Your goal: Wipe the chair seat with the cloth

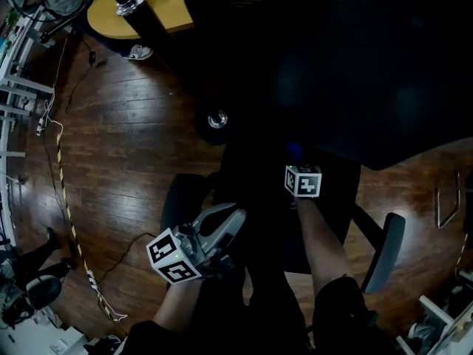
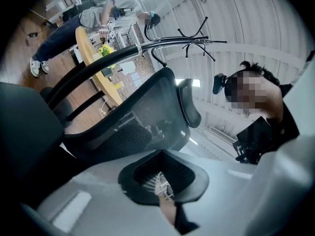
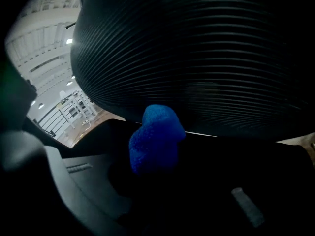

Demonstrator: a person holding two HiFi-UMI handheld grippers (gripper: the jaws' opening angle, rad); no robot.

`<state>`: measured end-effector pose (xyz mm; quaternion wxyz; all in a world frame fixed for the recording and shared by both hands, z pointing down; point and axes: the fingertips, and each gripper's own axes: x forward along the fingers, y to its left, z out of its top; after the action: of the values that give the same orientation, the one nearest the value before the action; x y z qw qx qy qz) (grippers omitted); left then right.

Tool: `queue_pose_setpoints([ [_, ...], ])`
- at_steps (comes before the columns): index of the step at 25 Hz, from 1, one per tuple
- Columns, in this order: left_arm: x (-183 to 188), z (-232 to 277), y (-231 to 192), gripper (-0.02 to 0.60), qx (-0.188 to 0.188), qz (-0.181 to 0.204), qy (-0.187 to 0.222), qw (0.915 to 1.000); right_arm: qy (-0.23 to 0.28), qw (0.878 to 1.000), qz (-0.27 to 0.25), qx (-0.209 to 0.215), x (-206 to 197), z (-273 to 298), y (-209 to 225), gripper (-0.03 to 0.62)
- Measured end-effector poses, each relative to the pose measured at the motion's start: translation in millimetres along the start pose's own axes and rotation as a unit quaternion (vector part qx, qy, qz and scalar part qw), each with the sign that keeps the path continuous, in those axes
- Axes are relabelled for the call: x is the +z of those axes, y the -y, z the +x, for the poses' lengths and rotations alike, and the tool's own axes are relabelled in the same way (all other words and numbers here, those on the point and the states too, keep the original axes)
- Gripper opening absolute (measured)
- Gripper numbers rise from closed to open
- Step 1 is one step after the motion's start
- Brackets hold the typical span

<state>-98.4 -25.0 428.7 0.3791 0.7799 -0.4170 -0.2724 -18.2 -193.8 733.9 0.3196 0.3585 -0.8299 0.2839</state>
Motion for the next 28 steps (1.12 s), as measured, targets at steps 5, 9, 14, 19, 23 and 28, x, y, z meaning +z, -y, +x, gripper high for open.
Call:
queue_pose_setpoints([
  [5, -13.0, 30.2, 2.4, -0.011, -0.02, -0.001, -0.03, 0.9993, -0.001, 0.995, 0.064, -0.082, -20.1, -49.5, 106.2, 0.034],
  [9, -25.5, 52.4, 7.7, -0.011, -0.035, -0.006, -0.048, 0.9982, -0.008, 0.987, 0.073, -0.146, -36.8, -86.9, 163.5, 0.034],
  [14, -48.1, 72.4, 30.0, -0.011, -0.056, -0.01, -0.067, 0.9961, 0.007, 0.982, 0.055, -0.181, -36.1, -117.5, 189.9, 0.034],
  [19, -47.4, 53.1, 19.7, -0.011, -0.034, -0.015, -0.053, 0.9979, 0.011, 0.984, 0.061, -0.167, -35.5, -113.6, 194.8, 0.034],
  [23, -27.3, 30.5, 14.4, -0.011, -0.02, -0.01, -0.03, 0.9993, 0.0, 0.99, 0.036, -0.138, -32.7, -105.1, 175.1, 0.034],
  [28, -1.2, 0.4, 15.5, -0.011, -0.003, 0.004, 0.008, 1.0, 0.003, 0.998, -0.022, -0.059, -7.3, -64.8, 72.2, 0.034],
])
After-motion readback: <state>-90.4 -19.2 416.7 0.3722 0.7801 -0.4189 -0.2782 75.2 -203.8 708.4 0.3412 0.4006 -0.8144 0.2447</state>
